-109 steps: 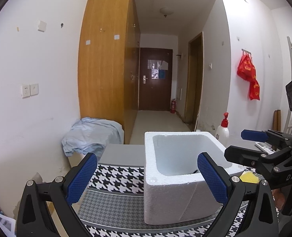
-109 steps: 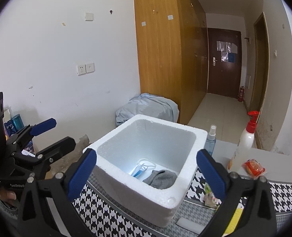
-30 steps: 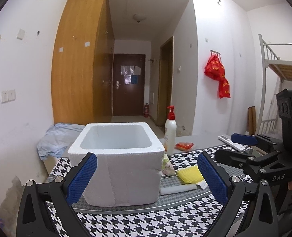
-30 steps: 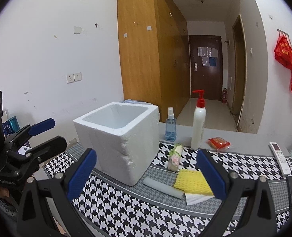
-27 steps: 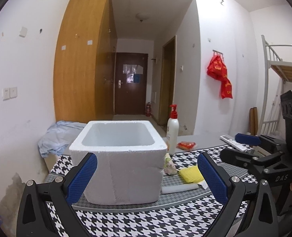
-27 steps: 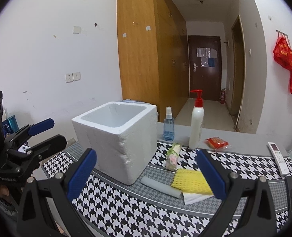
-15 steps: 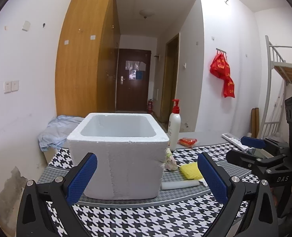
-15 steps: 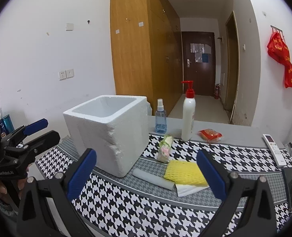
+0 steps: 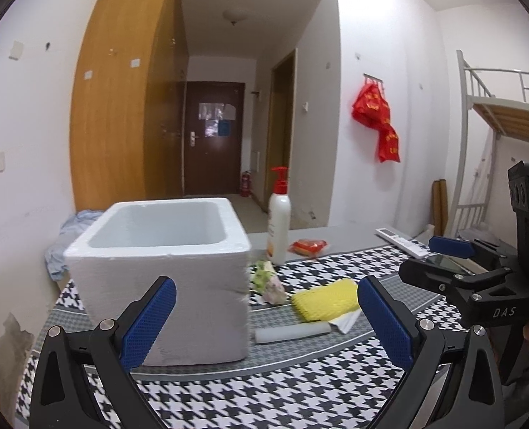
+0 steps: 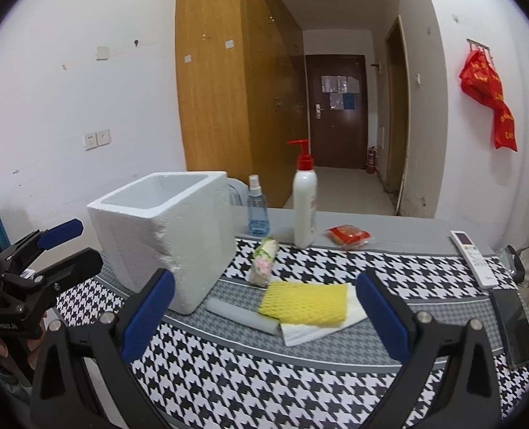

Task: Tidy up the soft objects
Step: 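Move both tools away from the box toward the yellow foam net, then lower the left tool onto the yellow foam net and close on it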

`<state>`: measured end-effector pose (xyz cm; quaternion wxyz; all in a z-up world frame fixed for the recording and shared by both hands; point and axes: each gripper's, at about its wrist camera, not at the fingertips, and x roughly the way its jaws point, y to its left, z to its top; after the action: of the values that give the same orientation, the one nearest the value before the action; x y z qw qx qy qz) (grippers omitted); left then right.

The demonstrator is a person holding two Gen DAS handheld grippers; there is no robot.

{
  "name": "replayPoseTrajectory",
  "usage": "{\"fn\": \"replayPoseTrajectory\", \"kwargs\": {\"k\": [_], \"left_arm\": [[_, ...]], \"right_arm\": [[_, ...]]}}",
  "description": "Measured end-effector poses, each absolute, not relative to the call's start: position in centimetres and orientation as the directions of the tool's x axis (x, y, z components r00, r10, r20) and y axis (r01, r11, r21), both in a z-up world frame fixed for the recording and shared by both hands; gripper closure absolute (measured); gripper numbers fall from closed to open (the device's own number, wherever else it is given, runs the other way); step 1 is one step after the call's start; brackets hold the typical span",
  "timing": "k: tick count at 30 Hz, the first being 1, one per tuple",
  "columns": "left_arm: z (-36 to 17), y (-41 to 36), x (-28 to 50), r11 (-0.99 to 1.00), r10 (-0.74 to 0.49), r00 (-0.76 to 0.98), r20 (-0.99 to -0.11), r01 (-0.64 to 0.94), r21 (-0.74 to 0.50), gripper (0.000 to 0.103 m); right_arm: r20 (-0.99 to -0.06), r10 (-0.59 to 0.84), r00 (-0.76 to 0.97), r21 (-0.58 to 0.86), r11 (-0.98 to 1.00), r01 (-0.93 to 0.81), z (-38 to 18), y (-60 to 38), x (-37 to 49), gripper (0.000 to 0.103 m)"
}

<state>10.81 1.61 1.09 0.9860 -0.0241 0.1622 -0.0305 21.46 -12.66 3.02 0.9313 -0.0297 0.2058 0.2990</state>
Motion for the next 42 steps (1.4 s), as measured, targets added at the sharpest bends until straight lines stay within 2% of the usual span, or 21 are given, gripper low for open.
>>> {"fn": "replayPoseTrajectory", "kwargs": {"k": [16, 42], "left_arm": [[0.1, -1.7, 12.9, 0.986, -0.164, 0.916, -0.365, 0.156, -0.05, 0.001], [-2.4, -3.9, 16.7, 0.985, -0.167, 0.868, -0.468, 0.169, -0.038, 0.001]], "right_arm": [[-0.428, 0.472, 0.771, 0.076, 0.868, -0.49, 2.2, -16.3, 22.0, 0.001], [-0.498, 0.462, 0.734, 0.107, 0.872, -0.477, -0.1, -17.6, 25.1, 0.001]]}}
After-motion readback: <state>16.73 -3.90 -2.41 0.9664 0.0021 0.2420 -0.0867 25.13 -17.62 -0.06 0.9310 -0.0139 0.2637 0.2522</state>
